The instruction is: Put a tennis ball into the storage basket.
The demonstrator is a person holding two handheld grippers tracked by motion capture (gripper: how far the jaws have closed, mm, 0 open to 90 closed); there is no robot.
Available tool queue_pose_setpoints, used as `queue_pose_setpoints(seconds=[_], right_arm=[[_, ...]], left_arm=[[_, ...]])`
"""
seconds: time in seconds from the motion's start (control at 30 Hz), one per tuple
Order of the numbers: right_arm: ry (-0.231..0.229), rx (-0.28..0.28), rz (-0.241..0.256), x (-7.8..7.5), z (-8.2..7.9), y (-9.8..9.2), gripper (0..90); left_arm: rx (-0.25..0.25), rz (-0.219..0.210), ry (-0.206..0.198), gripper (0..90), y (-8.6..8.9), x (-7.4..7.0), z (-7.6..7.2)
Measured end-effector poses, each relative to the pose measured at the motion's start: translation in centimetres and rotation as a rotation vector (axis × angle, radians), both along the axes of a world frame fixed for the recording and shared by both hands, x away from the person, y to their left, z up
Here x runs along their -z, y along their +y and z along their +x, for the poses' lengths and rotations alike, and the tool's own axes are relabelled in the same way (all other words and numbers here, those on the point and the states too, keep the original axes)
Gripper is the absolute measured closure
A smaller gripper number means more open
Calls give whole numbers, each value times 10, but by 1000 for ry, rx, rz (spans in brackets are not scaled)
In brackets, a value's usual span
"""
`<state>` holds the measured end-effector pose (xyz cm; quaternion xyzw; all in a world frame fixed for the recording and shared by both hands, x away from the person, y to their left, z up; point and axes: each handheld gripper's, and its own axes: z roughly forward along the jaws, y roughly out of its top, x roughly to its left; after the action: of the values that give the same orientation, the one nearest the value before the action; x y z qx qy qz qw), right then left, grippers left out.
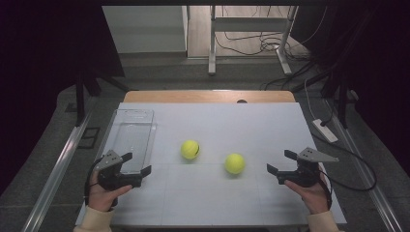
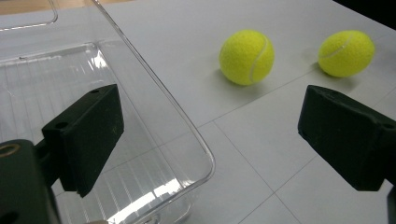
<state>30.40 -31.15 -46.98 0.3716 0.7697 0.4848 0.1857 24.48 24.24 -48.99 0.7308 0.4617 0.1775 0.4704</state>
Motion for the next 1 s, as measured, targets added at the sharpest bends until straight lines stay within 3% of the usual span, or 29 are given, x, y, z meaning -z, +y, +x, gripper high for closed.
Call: queue_pose_setpoints(seconds=[0.47,1.0], right_arm=[[18,3,-9,3,2,3,74],[29,3,-2,6,3,2,79]], left_arm=[[1,2,-9,82,-2,-2,-2],[-6,22,9,84,-7,1,-5]])
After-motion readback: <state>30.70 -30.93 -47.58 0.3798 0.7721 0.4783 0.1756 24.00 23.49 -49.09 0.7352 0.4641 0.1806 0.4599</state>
